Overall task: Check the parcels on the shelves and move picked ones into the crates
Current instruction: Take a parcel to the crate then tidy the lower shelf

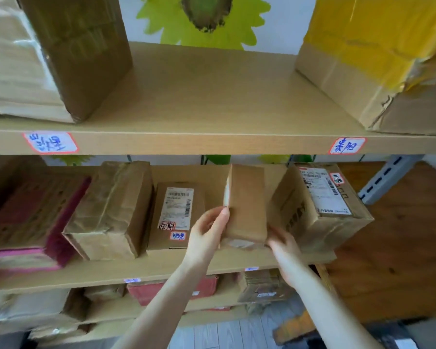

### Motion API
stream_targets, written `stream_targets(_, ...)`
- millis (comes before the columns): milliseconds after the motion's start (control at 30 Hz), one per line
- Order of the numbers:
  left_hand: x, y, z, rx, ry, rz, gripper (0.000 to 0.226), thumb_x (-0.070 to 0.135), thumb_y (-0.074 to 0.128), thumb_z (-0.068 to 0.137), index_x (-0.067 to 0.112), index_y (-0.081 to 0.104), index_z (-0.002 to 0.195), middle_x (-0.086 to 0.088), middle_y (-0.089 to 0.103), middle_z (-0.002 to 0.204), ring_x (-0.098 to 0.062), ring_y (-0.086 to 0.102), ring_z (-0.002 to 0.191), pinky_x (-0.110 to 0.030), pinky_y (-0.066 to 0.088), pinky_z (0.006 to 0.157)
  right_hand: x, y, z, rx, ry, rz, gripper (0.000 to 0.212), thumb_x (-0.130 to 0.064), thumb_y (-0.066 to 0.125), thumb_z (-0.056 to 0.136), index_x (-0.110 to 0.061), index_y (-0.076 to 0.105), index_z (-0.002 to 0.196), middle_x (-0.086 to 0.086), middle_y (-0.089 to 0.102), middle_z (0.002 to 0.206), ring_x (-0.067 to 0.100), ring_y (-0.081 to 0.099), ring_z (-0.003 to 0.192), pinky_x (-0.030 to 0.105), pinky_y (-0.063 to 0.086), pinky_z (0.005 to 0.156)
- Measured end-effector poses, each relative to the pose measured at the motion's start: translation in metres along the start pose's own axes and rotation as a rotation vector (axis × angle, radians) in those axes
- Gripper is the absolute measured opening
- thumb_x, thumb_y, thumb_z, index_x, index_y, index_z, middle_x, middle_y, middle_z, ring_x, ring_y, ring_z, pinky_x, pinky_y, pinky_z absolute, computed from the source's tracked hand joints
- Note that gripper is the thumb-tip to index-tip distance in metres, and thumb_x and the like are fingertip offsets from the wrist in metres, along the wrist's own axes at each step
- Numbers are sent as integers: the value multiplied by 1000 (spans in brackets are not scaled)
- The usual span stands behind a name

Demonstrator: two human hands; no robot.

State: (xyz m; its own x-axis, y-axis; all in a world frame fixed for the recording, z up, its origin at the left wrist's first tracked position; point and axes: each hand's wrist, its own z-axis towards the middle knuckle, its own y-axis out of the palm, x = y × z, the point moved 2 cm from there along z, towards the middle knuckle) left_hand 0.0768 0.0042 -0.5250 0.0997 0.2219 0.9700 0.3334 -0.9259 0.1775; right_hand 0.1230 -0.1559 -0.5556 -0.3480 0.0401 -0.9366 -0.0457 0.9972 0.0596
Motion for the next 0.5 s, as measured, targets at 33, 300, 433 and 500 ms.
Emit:
stream_targets(33,1,2,-1,-84,12,39,10,38,58,86,39,67,91,12,68,105,-2,63,98,-14,50,82,-4,2,-1,-15,16,25,13,-37,57,86,-32,67,93,-2,68,110,16,60,102,33,45,93)
stream_targets(300,1,1,4,-98,277,660,66,30,68,81,30,38,140,-7,23,152,-25,7,145,-54,20,113,-10,5,-2,-298,160,358,63,-56,49,75,-16,58,123,9,67,117,21,66,104,31,53,74)
stream_targets(433,1,-9,11,-44,64,309,54,30,74,75,22,47,121,-1,62,118,-18,59,111,-33,50,93,-1,8,5,-343,208,367,64,-61,40,76,-18,62,118,8,67,118,20,64,107,33,51,78)
stream_targets(500,0,-13,10,35,85,357,35,19,63,86,23,51,118,3,63,98,-8,61,88,-10,49,71,-5,8,4,-359,201,348,57,-59,39,79,-20,67,109,8,69,113,20,66,103,36,52,80)
